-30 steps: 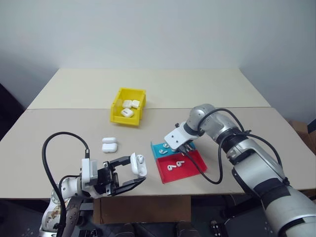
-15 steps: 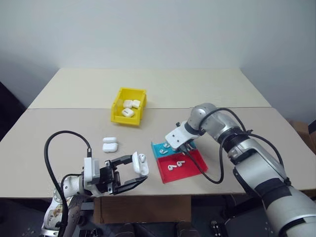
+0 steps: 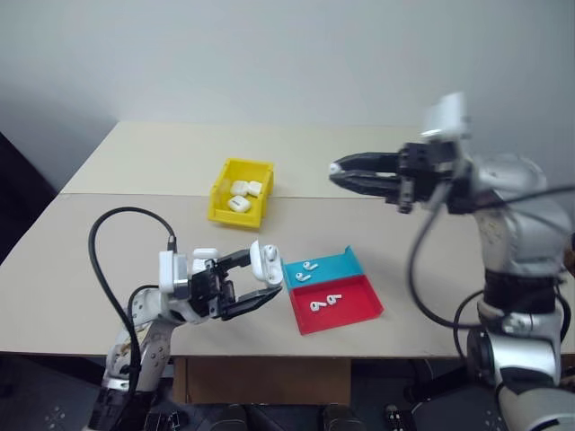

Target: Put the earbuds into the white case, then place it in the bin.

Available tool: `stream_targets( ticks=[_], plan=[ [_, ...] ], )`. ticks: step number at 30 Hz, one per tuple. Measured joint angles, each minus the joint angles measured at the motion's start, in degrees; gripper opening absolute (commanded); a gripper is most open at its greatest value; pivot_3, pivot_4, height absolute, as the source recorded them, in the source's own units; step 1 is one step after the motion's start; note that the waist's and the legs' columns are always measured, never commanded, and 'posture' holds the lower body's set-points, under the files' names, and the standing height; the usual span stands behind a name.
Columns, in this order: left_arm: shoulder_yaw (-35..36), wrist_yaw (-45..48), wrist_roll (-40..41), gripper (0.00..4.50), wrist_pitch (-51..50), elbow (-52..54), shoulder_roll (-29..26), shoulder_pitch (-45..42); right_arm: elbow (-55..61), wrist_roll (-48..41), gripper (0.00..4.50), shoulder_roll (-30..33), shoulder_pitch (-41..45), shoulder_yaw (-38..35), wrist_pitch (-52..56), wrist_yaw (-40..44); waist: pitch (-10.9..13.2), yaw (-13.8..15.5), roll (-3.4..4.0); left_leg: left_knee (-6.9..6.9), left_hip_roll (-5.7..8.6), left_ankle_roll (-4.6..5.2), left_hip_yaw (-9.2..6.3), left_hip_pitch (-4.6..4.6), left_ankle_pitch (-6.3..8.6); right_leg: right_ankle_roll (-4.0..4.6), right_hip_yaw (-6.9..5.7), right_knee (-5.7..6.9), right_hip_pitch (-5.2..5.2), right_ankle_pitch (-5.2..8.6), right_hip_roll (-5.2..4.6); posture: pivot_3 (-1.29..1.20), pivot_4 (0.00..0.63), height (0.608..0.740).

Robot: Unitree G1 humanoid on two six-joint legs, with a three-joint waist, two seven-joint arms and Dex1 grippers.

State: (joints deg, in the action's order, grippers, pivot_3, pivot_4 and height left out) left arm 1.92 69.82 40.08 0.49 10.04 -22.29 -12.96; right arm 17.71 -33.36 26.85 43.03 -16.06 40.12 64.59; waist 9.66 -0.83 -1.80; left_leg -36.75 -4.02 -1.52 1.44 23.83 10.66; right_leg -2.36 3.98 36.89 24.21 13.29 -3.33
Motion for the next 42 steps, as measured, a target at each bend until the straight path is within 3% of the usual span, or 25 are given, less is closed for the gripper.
stream_targets(
  ticks=[4, 11, 27, 42],
  plan=[
    [-0.8, 1.5, 0.6, 2.75, -1.2, -2.9, 1.0, -3.5, 12.1, -5.8, 1.26, -4.6, -14.2, -1.5, 0.4, -8.2, 0.0, -0.4, 0.03, -0.01, 0.02, 0.00, -0.01, -0.02, -0.01, -0.30, 0.03, 0.01, 0.00, 0.17, 0.01, 0.00, 0.150, 0.740],
    [-2.1, 3.7, 0.3, 2.75, -2.2, -7.6, 2.8, -7.4, 20.1, -9.5, 1.26, -10.4, -21.1, 3.1, -4.5, -17.1, 0.0, -1.4, 0.01, -0.06, 0.03, 0.02, -0.09, -0.05, -0.02, -0.38, 0.03, 0.05, -0.05, 0.20, 0.04, 0.00, 0.150, 0.740],
    [-2.9, 5.9, -1.7, 2.75, -2.0, -11.1, 4.6, -9.7, 19.3, -13.2, 1.26, -7.4, -24.2, 12.5, -6.2, -19.5, 0.0, -1.6, 0.01, -0.05, 0.04, 0.02, -0.12, -0.01, -0.01, -0.37, 0.01, -0.06, -0.06, 0.20, 0.03, 0.00, 0.150, 0.740],
    [-2.6, 5.7, -1.8, 2.75, -1.9, -10.8, 4.2, -9.2, 14.0, -10.3, 1.26, -5.3, -24.5, 17.5, -9.8, -17.1, 0.0, -1.6, 0.01, -0.05, 0.04, 0.03, -0.12, 0.00, -0.01, -0.38, 0.01, -0.07, -0.05, 0.20, 0.03, 0.00, 0.150, 0.740]
  ],
)
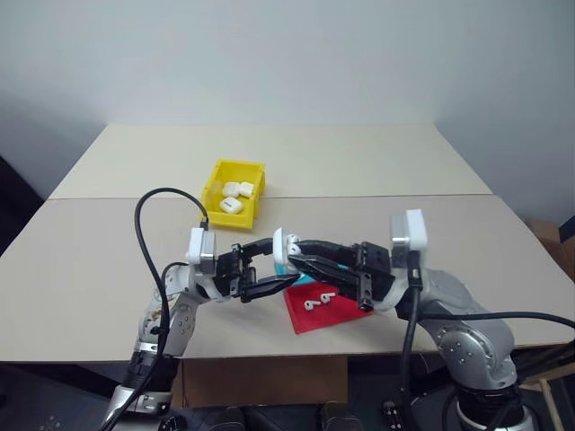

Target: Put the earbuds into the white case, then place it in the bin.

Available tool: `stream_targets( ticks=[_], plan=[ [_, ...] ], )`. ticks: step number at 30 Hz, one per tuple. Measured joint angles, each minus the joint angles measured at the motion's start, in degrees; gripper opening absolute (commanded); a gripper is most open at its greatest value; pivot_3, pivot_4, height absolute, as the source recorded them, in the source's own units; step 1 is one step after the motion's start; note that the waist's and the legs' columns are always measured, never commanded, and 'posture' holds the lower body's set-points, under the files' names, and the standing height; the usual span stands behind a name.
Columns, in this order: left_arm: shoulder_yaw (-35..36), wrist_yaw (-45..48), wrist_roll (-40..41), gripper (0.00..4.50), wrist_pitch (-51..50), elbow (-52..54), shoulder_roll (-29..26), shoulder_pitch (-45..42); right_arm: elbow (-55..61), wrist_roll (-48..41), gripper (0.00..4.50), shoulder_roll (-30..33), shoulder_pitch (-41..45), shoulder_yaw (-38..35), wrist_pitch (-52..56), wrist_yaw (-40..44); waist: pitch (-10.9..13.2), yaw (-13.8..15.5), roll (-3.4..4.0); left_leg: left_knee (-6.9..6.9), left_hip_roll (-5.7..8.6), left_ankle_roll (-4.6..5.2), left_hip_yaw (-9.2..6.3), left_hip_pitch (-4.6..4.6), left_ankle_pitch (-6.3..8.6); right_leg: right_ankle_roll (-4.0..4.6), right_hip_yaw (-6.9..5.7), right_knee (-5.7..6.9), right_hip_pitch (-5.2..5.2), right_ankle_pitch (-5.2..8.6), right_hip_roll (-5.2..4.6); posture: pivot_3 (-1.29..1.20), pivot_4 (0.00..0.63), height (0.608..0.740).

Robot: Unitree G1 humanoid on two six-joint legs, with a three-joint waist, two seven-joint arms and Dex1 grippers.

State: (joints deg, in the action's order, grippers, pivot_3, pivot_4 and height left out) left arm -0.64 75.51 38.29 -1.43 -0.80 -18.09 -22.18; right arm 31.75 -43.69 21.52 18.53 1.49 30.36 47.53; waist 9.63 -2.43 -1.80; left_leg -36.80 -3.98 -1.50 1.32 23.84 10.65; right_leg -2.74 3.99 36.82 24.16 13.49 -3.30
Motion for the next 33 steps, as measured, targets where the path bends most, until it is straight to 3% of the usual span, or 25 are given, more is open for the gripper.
stream_targets(
  ticks=[20, 24, 33],
  plan=[
    [0.1, -0.6, -0.5, 2.75, 0.4, 0.1, 0.4, 0.4, -0.9, 1.9, 1.26, 1.5, -1.2, 0.4, -2.3, 0.9, 0.0, 0.1, 0.00, 0.00, 0.00, 0.00, 0.00, 0.00, 0.00, -0.04, 0.00, -0.01, 0.00, 0.03, 0.00, 0.00, 0.150, 0.740],
    [0.2, -0.6, -0.7, 2.75, 1.2, 0.1, 0.5, 0.4, -0.9, 2.8, 2.46, 1.5, -1.3, 0.9, -3.1, 0.9, 0.0, 0.0, 0.00, 0.00, 0.00, 0.00, 0.00, 0.00, 0.00, -0.05, 0.00, -0.02, 0.00, 0.03, 0.00, 0.00, 0.150, 0.740],
    [0.4, -0.3, -1.7, 2.75, 1.6, -0.2, 0.8, 0.4, -0.9, 3.2, 2.46, 3.8, -1.5, 0.8, -3.9, 2.0, 0.0, 0.1, 0.00, 0.00, 0.00, 0.00, 0.00, 0.00, 0.00, -0.05, 0.00, -0.03, -0.01, 0.03, 0.00, 0.00, 0.150, 0.740]
  ],
)
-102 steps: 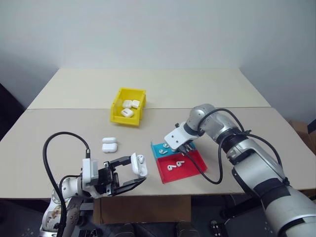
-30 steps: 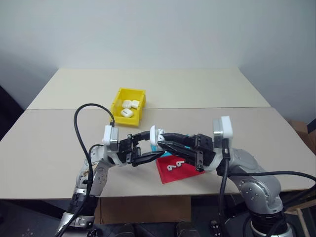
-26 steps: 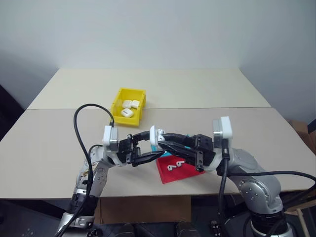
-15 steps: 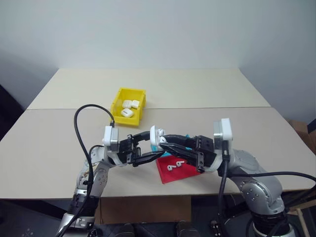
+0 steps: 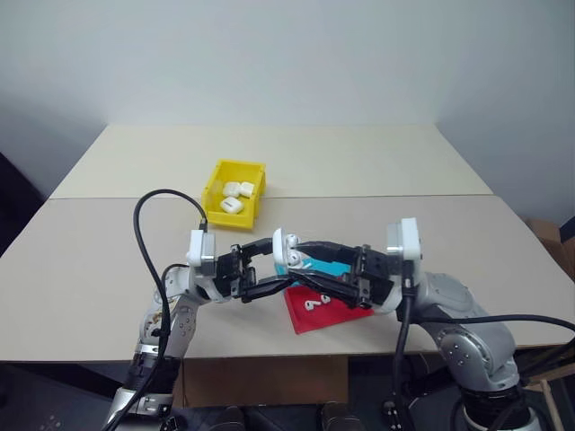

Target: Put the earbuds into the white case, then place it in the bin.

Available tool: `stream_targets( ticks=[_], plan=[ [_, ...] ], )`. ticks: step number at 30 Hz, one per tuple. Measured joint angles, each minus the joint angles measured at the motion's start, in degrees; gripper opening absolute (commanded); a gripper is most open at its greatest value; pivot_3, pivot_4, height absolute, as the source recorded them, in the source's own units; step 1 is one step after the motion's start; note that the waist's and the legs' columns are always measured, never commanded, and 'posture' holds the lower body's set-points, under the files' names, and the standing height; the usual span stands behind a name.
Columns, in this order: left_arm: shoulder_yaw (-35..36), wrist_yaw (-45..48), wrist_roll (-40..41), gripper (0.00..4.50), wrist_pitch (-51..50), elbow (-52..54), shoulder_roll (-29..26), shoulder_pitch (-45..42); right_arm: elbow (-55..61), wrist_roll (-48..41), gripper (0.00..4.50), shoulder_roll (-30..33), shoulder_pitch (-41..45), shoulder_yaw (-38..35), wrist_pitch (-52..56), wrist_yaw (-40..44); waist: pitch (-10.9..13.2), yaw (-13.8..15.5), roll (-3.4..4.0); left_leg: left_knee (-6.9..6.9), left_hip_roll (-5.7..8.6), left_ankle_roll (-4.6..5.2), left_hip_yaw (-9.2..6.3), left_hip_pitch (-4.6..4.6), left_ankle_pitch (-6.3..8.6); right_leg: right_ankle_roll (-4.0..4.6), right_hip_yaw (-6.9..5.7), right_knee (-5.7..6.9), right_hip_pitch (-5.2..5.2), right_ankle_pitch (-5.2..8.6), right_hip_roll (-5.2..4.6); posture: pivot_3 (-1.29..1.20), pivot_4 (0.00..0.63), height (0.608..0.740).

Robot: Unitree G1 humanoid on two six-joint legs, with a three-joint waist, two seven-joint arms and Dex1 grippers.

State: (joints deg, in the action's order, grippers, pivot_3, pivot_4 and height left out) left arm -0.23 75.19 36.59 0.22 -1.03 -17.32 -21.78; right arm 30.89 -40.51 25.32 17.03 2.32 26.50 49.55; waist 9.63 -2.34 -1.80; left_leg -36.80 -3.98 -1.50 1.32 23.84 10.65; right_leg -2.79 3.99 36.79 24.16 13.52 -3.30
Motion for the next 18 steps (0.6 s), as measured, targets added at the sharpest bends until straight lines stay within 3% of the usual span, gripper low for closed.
stream_targets(
  ticks=[6, 9, 13, 15, 18],
  plan=[
    [0.3, 0.7, -0.8, 2.75, 1.3, -2.5, 0.1, -0.9, 0.0, -4.1, 2.46, 5.5, 0.0, -5.3, 0.4, 1.7, 0.0, 0.2, -0.01, 0.00, 0.01, 0.00, 0.00, 0.01, 0.00, 0.00, 0.00, -0.02, 0.00, 0.00, -0.01, 0.00, 0.150, 0.740],
    [0.3, 0.7, -2.0, 2.75, 3.0, -5.0, 0.9, -2.2, 0.0, -7.6, 1.91, 8.3, 4.5, -6.7, 3.6, 0.6, 0.0, -0.1, -0.02, 0.00, 0.01, 0.00, 0.01, 0.01, 0.00, 0.01, 0.01, -0.01, 0.01, -0.01, 0.00, 0.00, 0.150, 0.740],
    [-0.2, 0.6, -4.6, 2.75, 4.8, -7.8, 1.8, -4.5, -0.1, -11.7, 0.52, 9.9, 15.9, -7.2, 11.4, -6.4, 0.0, -0.1, -0.02, 0.01, 0.00, 0.01, -0.03, 0.00, 0.00, 0.04, 0.00, -0.01, 0.02, -0.02, 0.01, 0.00, 0.150, 0.740],
    [-0.3, 0.3, -5.4, 2.75, 5.2, -9.2, 2.1, -5.2, -0.3, -13.0, 0.02, 9.8, 18.9, -6.3, 15.4, -9.9, 0.0, 0.0, -0.01, 0.02, 0.02, 0.03, -0.03, 0.05, 0.02, 0.10, 0.00, -0.04, 0.02, -0.06, 0.00, 0.00, 0.150, 0.740],
    [-0.4, -0.4, -6.3, 2.75, 6.9, -11.4, 4.0, -6.6, 0.2, -13.2, 0.02, 9.5, 20.5, -4.1, 18.4, -13.3, 0.0, 0.4, -0.02, 0.01, 0.02, 0.08, -0.04, 0.26, 0.04, 0.27, -0.06, -0.12, 0.11, -0.17, -0.02, 0.00, 0.150, 0.740]
  ],
)
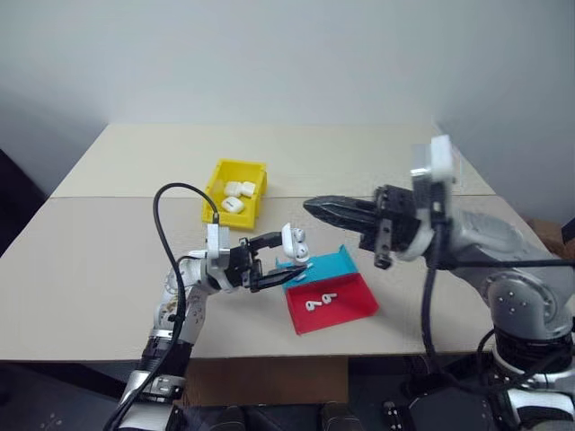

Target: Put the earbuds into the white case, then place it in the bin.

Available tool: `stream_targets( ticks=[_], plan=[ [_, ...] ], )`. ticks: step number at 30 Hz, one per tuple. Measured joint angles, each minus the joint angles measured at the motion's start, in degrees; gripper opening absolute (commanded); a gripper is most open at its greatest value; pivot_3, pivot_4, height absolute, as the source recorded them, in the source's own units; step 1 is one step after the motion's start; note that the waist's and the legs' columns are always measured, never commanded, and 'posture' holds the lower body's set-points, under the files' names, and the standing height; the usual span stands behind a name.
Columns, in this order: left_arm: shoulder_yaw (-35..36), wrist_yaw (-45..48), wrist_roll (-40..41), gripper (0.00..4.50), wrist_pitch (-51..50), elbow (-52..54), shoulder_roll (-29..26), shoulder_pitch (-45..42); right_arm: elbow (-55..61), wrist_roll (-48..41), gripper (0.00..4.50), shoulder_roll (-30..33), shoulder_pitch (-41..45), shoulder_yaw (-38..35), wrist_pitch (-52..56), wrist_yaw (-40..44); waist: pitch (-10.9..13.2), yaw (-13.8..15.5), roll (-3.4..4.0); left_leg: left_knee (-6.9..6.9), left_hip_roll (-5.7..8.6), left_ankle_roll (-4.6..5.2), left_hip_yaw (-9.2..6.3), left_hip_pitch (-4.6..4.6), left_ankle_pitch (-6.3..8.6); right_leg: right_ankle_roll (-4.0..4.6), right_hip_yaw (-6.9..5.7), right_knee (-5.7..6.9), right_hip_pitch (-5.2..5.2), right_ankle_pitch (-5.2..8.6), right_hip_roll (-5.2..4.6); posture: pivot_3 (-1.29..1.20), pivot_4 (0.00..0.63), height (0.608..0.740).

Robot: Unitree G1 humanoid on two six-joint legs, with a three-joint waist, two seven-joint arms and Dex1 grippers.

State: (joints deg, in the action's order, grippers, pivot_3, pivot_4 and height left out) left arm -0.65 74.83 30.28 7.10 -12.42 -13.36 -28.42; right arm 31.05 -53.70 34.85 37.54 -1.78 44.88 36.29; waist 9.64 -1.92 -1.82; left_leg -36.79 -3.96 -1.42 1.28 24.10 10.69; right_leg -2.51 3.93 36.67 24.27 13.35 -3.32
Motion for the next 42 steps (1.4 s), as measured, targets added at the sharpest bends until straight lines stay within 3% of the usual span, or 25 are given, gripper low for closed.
stream_targets(
  ticks=[16, 42],
  plan=[
    [0.5, -2.2, -1.9, 2.75, 4.3, -4.5, 1.9, -3.8, 6.0, 14.1, 0.02, -0.9, -3.9, 12.5, 0.3, -2.7, 0.0, 0.8, 0.00, -0.04, 0.01, 0.05, 0.00, 0.04, 0.03, 0.00, 0.00, 0.02, 0.05, 0.00, 0.00, 0.00, 0.150, 0.740],
    [0.6, -4.2, -1.6, 2.75, 4.0, -2.1, 2.0, -0.9, 7.0, 16.9, 0.02, -0.5, -5.2, 10.1, 0.3, -2.5, 0.0, 0.9, 0.00, -0.04, 0.01, 0.05, -0.01, 0.03, 0.03, 0.00, -0.01, 0.01, 0.04, 0.00, 0.00, 0.00, 0.150, 0.740]
  ],
)
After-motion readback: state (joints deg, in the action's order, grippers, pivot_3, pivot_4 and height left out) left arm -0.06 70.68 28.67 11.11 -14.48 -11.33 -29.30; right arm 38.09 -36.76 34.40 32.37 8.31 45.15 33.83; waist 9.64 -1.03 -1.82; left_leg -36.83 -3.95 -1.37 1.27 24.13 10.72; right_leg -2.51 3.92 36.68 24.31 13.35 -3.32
